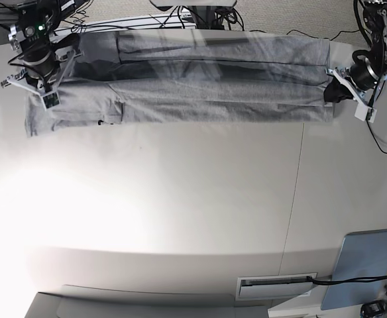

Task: Fold the T-shirt properly
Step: 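Lift the hem with both grippers and fold it over onto the collar edge, then release the hem and raise both grippers, then grasp the folded strip's end with the left gripper, then fold the strip's end with the left gripper toward the middle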

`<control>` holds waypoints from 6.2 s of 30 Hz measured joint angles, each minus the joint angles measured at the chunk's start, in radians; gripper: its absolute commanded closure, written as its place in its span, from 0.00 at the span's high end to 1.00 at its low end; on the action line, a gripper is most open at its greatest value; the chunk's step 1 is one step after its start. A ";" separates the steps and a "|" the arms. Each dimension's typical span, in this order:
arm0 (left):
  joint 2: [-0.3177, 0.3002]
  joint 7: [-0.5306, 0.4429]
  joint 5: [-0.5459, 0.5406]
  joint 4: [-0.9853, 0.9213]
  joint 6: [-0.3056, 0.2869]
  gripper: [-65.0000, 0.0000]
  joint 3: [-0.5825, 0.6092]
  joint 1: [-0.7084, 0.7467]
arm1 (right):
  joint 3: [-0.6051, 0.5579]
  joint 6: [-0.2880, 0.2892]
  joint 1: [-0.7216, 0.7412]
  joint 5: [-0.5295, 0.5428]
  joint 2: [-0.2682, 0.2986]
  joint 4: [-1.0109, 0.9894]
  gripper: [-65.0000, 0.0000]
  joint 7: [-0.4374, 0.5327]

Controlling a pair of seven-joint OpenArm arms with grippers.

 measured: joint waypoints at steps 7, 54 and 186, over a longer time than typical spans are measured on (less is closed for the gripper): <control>-0.005 0.068 -0.011 0.050 0.000 0.00 0.000 0.001 | 0.000 0.000 -0.021 0.000 0.000 0.000 0.00 -0.023; 0.000 0.120 -0.371 -0.298 -0.081 0.23 -0.006 -0.019 | 0.000 -0.004 0.006 -0.064 0.001 0.000 0.22 0.080; 0.385 -0.029 0.486 0.224 0.214 0.00 0.575 -0.072 | 0.002 -0.004 0.007 -0.123 0.000 -0.001 0.22 0.222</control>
